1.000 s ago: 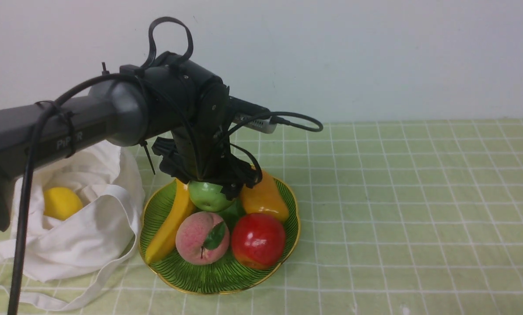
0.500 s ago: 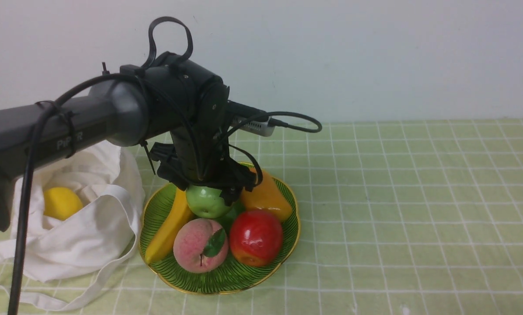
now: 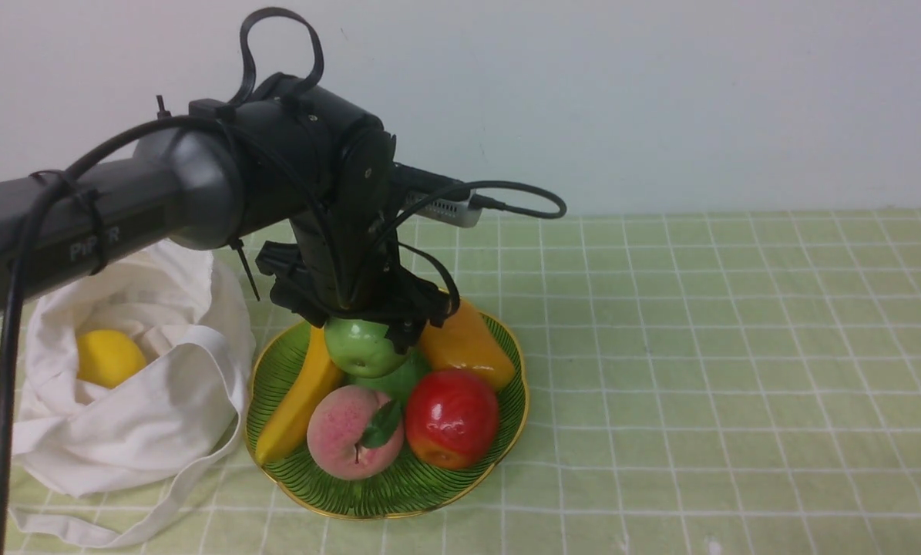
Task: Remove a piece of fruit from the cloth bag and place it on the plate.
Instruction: Use the left arm to put the apple into the empty plate on the right
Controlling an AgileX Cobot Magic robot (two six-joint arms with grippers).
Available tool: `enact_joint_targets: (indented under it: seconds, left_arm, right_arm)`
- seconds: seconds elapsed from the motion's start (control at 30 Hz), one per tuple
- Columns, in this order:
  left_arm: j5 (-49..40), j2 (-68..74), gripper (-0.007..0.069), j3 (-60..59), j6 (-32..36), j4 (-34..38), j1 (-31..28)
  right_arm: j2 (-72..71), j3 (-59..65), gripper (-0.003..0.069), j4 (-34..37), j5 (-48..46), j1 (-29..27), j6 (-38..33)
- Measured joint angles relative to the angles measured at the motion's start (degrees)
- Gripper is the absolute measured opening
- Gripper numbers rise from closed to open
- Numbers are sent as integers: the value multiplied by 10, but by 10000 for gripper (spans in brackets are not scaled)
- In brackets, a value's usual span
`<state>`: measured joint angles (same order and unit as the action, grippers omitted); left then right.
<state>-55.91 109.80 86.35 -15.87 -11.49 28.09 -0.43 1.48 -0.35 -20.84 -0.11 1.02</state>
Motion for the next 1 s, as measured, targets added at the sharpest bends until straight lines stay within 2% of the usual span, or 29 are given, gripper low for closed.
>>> enact_joint_targets:
  seconds: [0.47,0.7,1.0]
  left_arm:
    - [-18,0,617,0,-1,1,0]
    - [-28,0,679,0,-6,1,0]
    - [-42,0,683,9,-7,1,0]
  right_arm:
    - [0,0,-15,0,0,0,0]
    - [0,0,-15,0,0,0,0]
    - [0,0,-15,0,0,0,0]
